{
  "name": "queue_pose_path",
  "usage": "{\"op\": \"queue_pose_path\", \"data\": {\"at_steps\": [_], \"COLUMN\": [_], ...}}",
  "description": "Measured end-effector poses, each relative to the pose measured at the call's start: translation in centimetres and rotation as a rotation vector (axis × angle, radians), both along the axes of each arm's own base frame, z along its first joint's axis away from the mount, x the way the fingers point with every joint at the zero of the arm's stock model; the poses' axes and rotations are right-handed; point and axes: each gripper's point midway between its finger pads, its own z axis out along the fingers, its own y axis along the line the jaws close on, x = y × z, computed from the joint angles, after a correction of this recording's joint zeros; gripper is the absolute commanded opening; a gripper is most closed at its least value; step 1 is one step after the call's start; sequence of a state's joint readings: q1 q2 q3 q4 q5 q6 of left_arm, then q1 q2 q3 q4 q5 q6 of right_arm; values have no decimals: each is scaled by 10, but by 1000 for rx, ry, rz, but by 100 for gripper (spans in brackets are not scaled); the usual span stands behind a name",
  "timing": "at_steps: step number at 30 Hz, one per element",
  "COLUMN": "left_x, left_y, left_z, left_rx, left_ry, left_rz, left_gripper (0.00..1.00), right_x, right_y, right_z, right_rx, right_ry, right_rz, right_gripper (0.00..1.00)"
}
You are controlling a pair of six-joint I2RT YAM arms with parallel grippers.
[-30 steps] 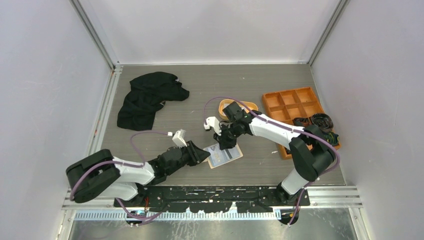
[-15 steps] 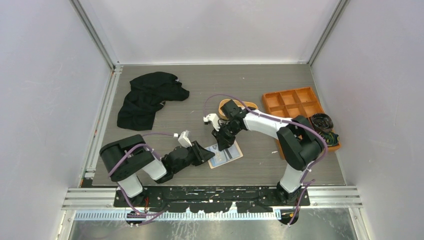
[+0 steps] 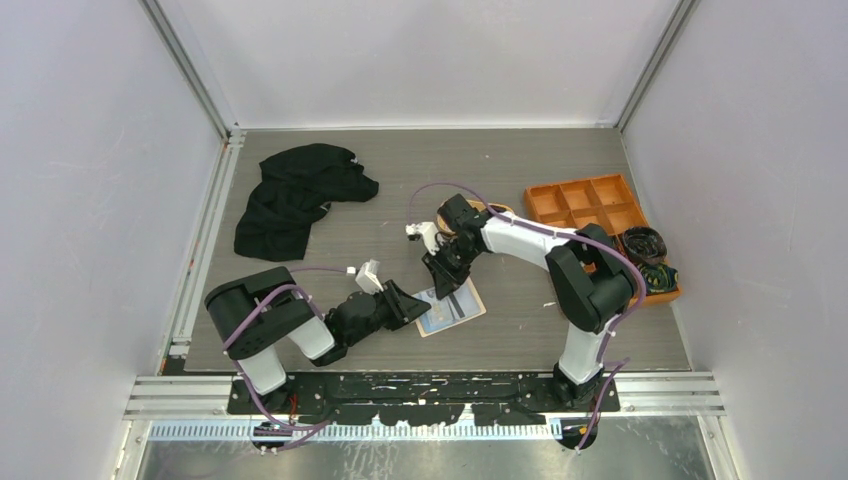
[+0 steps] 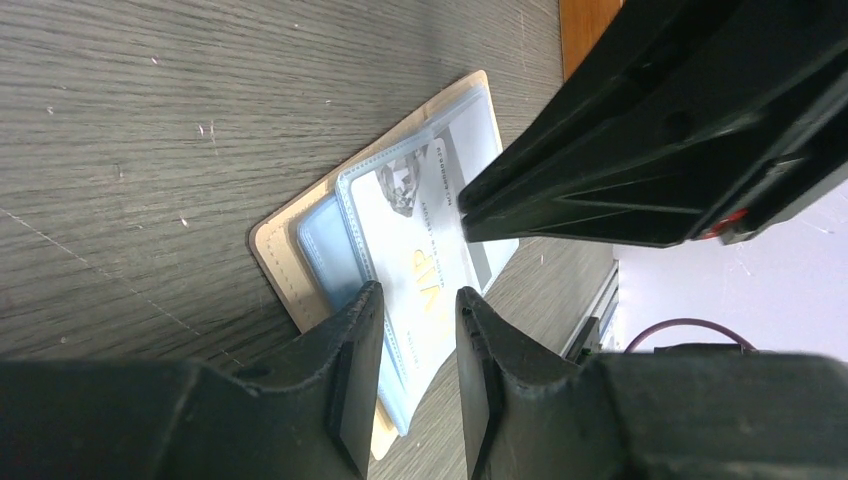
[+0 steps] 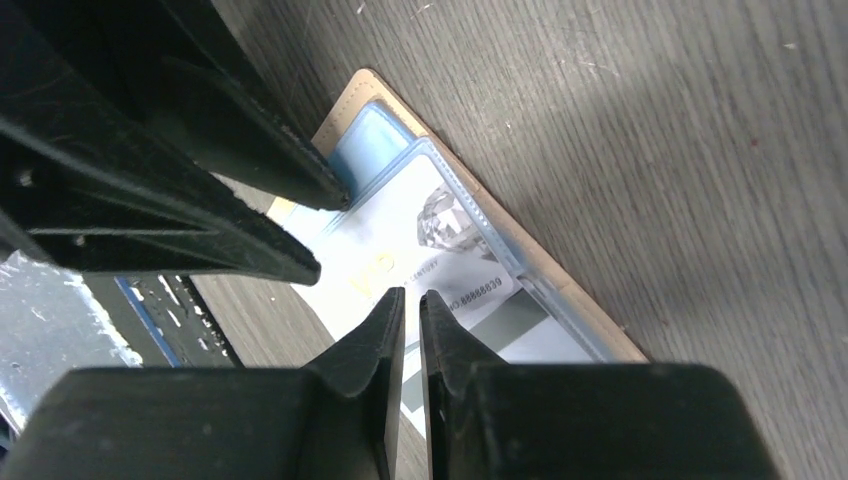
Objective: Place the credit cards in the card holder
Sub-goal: Turn over the card slot in the card holder.
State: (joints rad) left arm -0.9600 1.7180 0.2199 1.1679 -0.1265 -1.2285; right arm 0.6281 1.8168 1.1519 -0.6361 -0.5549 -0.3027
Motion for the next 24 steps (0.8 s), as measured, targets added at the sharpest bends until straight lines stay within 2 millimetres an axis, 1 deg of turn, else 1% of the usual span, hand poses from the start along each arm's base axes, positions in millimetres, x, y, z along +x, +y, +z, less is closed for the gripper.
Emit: {"op": "queue_pose_path", "data": {"at_steps": [5,8,11,15,18,24], "left_x": [0,-1,-1,-2,-2,-5], "left_y": [0,-1,-1,-2,-2,1], "left_z": [0,0,0,1,2,4], "left_rx": [-1,-2,-3,-5,-9,-16], "left_ry": [0,2,2,2,1,-1], "left_rz": [-2,-7,-10,-14,-18,-22], "left_gripper": [34,35,37,40,43,45], "right_x": [9,12,7,-9,-14,-16], "right_y": [-4,-7,-10,-14,-11,-7], "right_z": [20,24,12,-12,-15,-16], "right_rx": [44,48,18,-54,-72,-92], "right_ry": [-35,-41,2,93,130,146], "right_rz": [-29,-42,-41,-26,-20,-15], "right_gripper": [17,16,16,16,16,16]}}
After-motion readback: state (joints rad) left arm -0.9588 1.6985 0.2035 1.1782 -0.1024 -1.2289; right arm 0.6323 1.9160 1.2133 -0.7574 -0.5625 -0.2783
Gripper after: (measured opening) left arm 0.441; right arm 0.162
